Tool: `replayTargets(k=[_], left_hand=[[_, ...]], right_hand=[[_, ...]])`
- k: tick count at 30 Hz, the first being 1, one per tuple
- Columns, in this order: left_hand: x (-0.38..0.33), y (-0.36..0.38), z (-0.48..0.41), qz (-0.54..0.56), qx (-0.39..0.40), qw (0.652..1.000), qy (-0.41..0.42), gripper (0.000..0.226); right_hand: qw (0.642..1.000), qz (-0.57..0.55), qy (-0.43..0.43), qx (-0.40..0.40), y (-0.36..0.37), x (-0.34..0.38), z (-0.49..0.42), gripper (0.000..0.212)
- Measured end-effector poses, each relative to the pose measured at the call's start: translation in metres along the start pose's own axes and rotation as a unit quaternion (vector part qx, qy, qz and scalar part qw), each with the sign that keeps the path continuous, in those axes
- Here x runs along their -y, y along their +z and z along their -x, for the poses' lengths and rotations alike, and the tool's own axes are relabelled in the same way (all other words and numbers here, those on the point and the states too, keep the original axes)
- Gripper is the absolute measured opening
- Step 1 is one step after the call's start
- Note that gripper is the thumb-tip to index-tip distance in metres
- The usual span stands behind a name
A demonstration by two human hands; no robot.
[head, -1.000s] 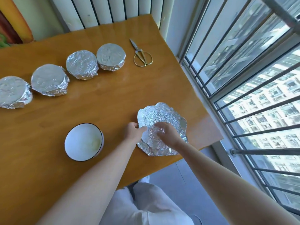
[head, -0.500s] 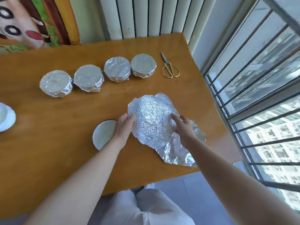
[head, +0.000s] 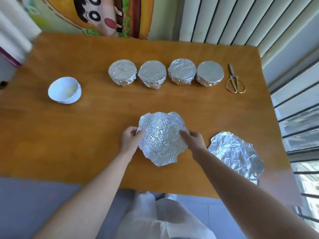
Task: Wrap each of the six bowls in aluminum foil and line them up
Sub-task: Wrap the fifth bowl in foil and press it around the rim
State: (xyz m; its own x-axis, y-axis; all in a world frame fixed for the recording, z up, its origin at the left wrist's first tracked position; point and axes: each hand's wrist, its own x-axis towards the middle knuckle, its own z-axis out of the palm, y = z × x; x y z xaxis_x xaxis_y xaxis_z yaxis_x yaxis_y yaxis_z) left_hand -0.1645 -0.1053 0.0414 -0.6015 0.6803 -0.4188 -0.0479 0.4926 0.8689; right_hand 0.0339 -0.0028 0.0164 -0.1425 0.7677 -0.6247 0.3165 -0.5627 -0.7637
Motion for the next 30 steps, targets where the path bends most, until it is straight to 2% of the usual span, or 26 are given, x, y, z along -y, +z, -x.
replayTargets(k=[2, 7, 13, 15, 16, 18, 19, 21, 23, 25, 27, 30], left_hand=[[0.005, 0.001, -0.004, -0.001, 0.005, 1.0, -0.011, 0.007], [0.015, 0.007, -0.015, -0.013, -0.008, 1.0, -0.027, 0.007], [0.024, 0.009, -0.024, -0.029, -0.001, 0.999, -0.038, 0.008], [0.026, 0.01, -0.022, -0.064, -0.032, 0.997, -0.014, 0.019], [0.026, 0.01, -0.02, -0.105, -0.072, 0.991, 0.031, 0.026], [0.02, 0.011, -0.014, -0.216, -0.153, 0.948, 0.177, 0.038], [0.014, 0.013, -0.01, -0.26, -0.16, 0.919, 0.248, 0.043], [0.002, 0.023, -0.005, -0.32, -0.083, 0.88, 0.34, 0.053], [-0.003, 0.037, 0.0, -0.387, 0.037, 0.854, 0.347, 0.075], [0.002, 0.049, 0.0, -0.476, 0.101, 0.809, 0.33, 0.101], [0.01, 0.054, -0.002, -0.536, 0.12, 0.773, 0.318, 0.117], [0.019, 0.057, -0.007, -0.57, 0.122, 0.754, 0.302, 0.123]], right_hand=[[1.0, 0.001, 0.001, -0.023, 0.002, 0.001, 0.001, 0.032], [0.999, 0.016, -0.005, -0.036, 0.0, 0.003, 0.002, 0.018], [0.999, 0.017, 0.012, -0.037, 0.001, 0.0, 0.004, 0.022], [0.999, 0.013, 0.015, -0.034, 0.001, 0.0, 0.005, 0.02], [0.999, 0.011, 0.014, -0.032, 0.002, 0.001, 0.005, 0.018], [0.999, 0.008, 0.01, -0.029, 0.003, 0.004, 0.006, 0.016], [1.0, 0.008, 0.009, -0.028, 0.003, 0.004, 0.006, 0.017], [1.0, 0.008, 0.01, -0.025, 0.003, 0.005, 0.006, 0.021], [1.0, 0.012, 0.012, -0.024, 0.003, 0.007, 0.007, 0.019], [0.999, 0.015, 0.017, -0.026, 0.004, 0.008, 0.009, 0.02], [0.999, 0.018, 0.024, -0.025, 0.004, 0.009, 0.01, 0.019], [0.999, 0.034, 0.035, -0.019, -0.001, 0.009, 0.009, 0.021]])
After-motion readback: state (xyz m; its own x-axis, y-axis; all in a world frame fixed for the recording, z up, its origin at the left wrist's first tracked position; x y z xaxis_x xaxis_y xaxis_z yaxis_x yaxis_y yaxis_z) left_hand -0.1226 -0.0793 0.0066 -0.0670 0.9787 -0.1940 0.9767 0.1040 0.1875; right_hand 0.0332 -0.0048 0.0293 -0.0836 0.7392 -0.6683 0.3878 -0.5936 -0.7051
